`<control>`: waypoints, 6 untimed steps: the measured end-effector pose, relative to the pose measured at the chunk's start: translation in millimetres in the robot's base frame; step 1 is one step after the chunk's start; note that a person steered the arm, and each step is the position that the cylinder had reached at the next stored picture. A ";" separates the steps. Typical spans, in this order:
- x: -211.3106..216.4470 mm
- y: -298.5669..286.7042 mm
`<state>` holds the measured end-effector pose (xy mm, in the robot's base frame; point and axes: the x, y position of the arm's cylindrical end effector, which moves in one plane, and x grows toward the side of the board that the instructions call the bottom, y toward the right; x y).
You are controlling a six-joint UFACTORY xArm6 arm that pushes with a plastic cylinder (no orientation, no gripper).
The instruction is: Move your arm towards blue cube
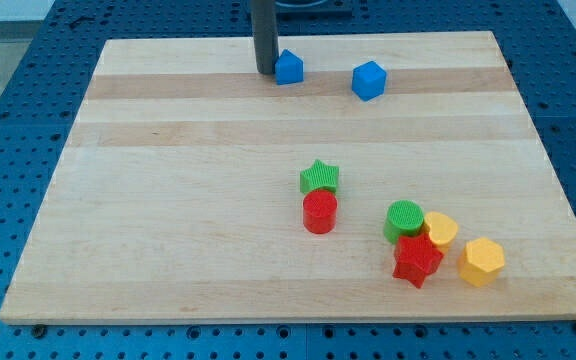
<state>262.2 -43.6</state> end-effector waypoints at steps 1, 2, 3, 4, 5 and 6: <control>2.4 -5.1; 58.3 0.6; 109.0 34.8; 111.0 100.3; 107.8 158.5; 85.5 155.5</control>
